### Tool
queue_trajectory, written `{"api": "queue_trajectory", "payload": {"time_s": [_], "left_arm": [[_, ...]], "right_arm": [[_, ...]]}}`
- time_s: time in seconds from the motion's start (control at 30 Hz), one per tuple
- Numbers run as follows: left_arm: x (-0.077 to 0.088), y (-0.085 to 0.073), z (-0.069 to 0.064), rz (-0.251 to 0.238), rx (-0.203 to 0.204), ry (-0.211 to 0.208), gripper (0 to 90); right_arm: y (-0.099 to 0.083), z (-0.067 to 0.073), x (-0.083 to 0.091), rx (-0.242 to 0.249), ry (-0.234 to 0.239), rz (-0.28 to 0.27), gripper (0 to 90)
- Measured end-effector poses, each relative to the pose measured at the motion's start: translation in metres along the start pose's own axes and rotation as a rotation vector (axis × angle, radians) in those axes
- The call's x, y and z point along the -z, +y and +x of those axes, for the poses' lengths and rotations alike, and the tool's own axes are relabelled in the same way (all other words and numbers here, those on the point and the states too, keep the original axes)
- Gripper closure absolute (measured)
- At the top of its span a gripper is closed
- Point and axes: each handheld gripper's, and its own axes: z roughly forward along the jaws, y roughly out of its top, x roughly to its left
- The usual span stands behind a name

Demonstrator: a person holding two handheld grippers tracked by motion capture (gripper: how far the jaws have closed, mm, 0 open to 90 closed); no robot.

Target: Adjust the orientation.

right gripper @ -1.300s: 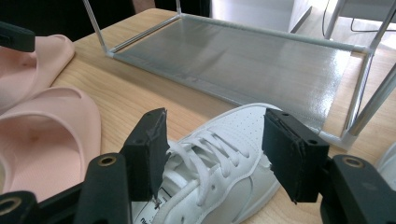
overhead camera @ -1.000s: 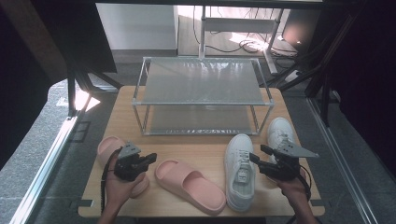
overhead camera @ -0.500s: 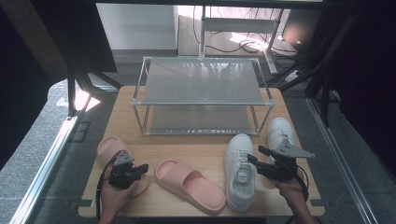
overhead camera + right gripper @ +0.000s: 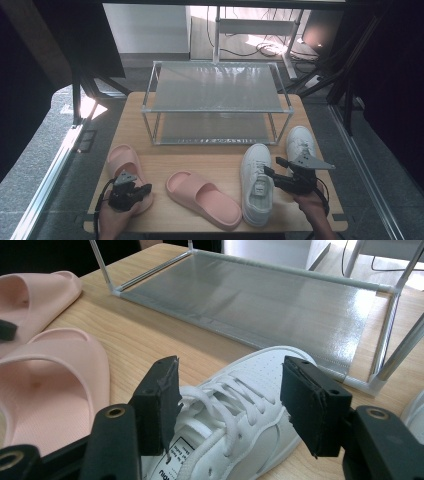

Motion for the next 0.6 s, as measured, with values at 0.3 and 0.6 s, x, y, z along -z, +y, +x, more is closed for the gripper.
{"api": "queue_trajectory", "payload": {"time_s": [0.3, 0.6], "left_arm": [[0.025, -0.019, 0.010, 0.027, 0.010, 0.029, 90.0], [0.036, -0.024, 0.020, 0.044, 0.026, 0.029, 90.0]], "right_arm": [[0.000, -0.001, 0.001, -0.004, -0.006, -0.004, 41.4], [-0.001, -0.003, 0.000, -0.011, -0.010, 0.003, 41.4]]}}
